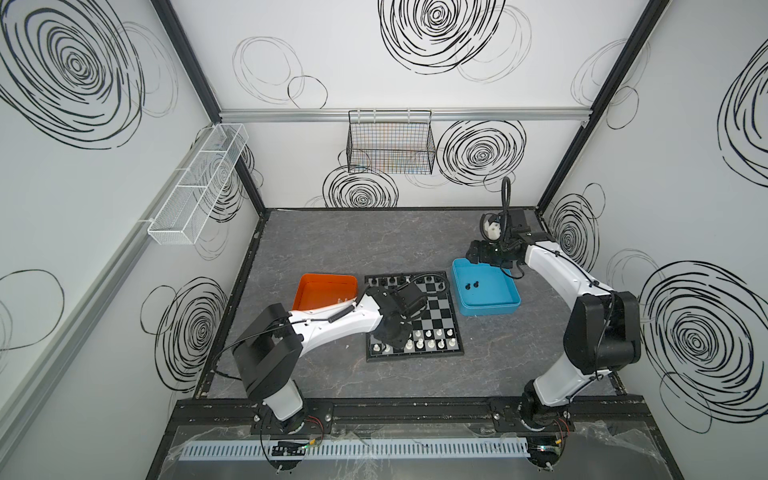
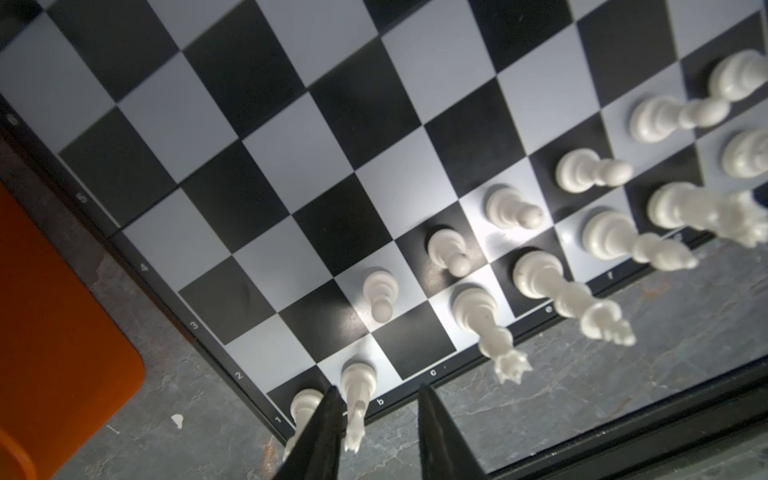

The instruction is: Set up the chess pieces on the board

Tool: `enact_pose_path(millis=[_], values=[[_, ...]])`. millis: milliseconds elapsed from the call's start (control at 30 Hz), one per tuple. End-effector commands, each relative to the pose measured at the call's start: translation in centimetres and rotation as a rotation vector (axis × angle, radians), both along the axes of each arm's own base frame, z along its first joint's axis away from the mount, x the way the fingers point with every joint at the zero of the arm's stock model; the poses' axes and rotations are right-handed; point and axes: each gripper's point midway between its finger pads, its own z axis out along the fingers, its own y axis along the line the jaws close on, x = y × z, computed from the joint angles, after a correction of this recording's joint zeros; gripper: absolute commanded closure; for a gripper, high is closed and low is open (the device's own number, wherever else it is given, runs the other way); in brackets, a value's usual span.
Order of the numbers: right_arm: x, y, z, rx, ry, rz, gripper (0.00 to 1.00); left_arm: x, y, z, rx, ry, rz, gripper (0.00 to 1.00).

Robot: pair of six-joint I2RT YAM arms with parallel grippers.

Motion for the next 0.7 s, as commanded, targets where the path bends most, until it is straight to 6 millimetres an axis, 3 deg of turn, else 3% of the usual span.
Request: enact_pose_path(millis=[0, 167, 267, 433, 667], values=[[0.0, -0.4, 0.0, -0.016, -0.002, -0.005, 0.13, 0.5, 0.6, 1.8, 0.023, -0.034, 0.009, 0.60], [-0.4, -1.6, -0.4, -0.054, 0.021, -0.047, 0.13, 2.2, 1.0, 4.0, 0.009, -0.083, 0.030, 0.44], [-0.8, -2.0, -1.1, -0.068, 0.045, -0.061, 0.16, 3.9, 1.5, 5.5, -0.015, -0.120, 0.057, 0.29], [-1.6, -2.2, -2.8, -0.077, 0.098, -0.068, 0.25, 7.4, 3.8, 7.2, -0.043, -0.170, 0.121, 0.11], [-2.4, -2.3, -5.7, -0.086, 0.168, -0.079, 0.35, 11.2, 8.1, 8.9, -0.088, -0.212, 0.237, 0.01]])
